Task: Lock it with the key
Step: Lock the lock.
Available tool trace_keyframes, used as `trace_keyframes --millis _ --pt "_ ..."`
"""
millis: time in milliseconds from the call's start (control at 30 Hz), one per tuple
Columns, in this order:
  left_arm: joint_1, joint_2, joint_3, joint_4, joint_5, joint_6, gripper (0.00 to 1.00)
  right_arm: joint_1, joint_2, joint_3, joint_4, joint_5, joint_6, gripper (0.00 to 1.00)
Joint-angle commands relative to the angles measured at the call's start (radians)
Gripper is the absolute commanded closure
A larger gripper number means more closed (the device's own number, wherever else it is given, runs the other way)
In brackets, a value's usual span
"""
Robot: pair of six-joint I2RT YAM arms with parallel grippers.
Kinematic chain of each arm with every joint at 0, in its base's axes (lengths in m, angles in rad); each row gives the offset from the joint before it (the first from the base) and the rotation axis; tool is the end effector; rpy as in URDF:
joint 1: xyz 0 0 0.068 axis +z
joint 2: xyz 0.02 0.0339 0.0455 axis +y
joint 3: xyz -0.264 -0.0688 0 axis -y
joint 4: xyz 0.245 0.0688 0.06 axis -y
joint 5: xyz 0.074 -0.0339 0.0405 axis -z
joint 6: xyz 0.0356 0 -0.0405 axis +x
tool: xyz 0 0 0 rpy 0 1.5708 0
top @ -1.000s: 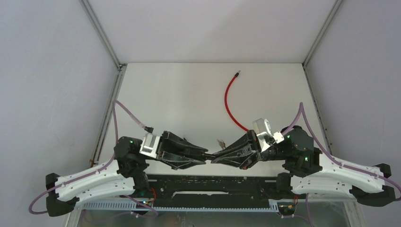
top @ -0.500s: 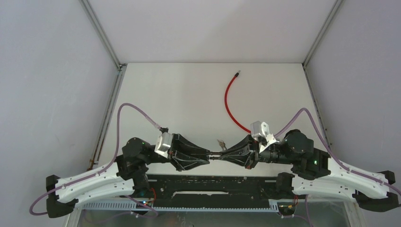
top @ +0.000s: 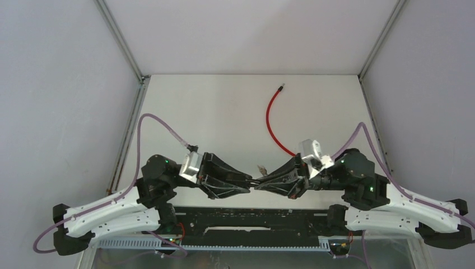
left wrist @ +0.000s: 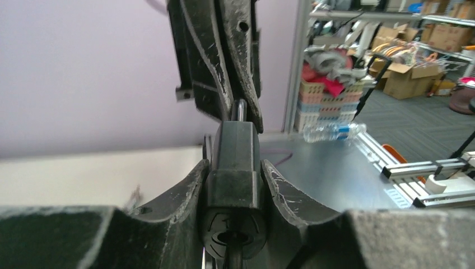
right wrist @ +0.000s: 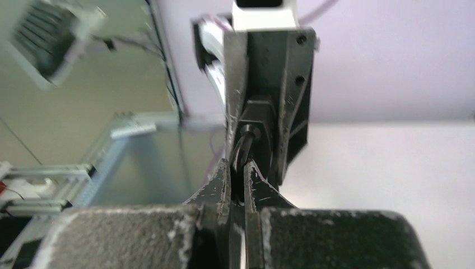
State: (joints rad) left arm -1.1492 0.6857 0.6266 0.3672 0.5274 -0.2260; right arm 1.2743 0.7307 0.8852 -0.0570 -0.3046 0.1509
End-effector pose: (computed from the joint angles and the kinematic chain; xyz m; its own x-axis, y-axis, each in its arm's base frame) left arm 0.0506 -0.1566 0.3579 -0.0997 -0.2508 -0.9629 0.9875 -0.1438 -0.0648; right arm 0.0376 0.1597 0.3972 -0.1221 0.0910 -0.9883 -0.9925 -0.0207 0.1208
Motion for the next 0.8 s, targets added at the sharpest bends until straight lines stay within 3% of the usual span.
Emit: trace_keyframes --millis 0,267,767 --pt "-0.07 0.16 0.157 0.006 0.051 0.081 1.0 0.015 0.224 -0.027 0.149 0.039 -0.003 1.0" --pt "-0.071 0.109 0.078 0.066 0.008 0.046 1.0 0.012 0.154 -0.035 0.061 0.06 -0.019 1.0" --pt "-0.072 -0.07 -0.019 -0.061 -0.082 0.059 1.0 -0.015 -0.127 -0.035 -0.14 0.183 -0.068 1.0"
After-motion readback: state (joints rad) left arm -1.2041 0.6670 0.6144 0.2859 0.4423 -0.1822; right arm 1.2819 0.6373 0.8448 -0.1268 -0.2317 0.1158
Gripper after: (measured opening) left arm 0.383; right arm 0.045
